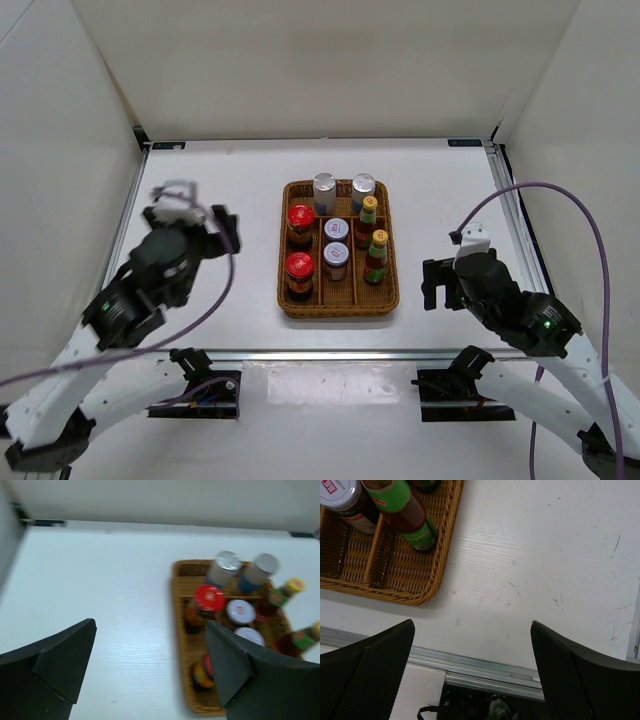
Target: Organize the condiment bottles
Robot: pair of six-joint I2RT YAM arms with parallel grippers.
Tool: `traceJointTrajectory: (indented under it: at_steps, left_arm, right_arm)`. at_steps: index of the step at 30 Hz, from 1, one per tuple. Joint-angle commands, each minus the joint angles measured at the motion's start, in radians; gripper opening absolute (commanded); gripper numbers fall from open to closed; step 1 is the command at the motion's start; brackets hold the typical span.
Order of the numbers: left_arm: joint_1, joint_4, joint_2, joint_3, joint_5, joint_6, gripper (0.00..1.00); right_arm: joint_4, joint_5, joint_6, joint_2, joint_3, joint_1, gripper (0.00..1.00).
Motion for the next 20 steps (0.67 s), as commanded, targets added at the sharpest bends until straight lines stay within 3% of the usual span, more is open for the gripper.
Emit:
traceJointTrajectory:
  at_steps: [1,5,7,10,20]
  left_arm:
    - [0.013,-0.026,-0.162,-0.144,-0.231,0.19,1.0]
    - [0.013,-0.017,-0.381,-0.336,-0.323,0.192,1.0]
    - [0.025,0.059,-0.446,-0.377,-0.228,0.238,1.0]
    - [0.025,0.143,-0.541,-0.483,-0.252,0.264,1.0]
    - [0.043,0.19,-0.44,-0.535,-0.223,0.235,1.0]
  right_arm:
    - [0.039,-0.014,-0.024,-0.03,-0.011,0.007,1.0]
    - [0.039,-0.014,-0.024,-0.043,-0.011,0.007,1.0]
    - [0.039,-0.005,-0.024,-0.052,-0.011,0.007,1.0]
    - [0.039,0.006,-0.014,-0.079,-0.011,0.007,1.0]
    - [0.028,0.014,-0.004,-0.058,-0.001,0.007,1.0]
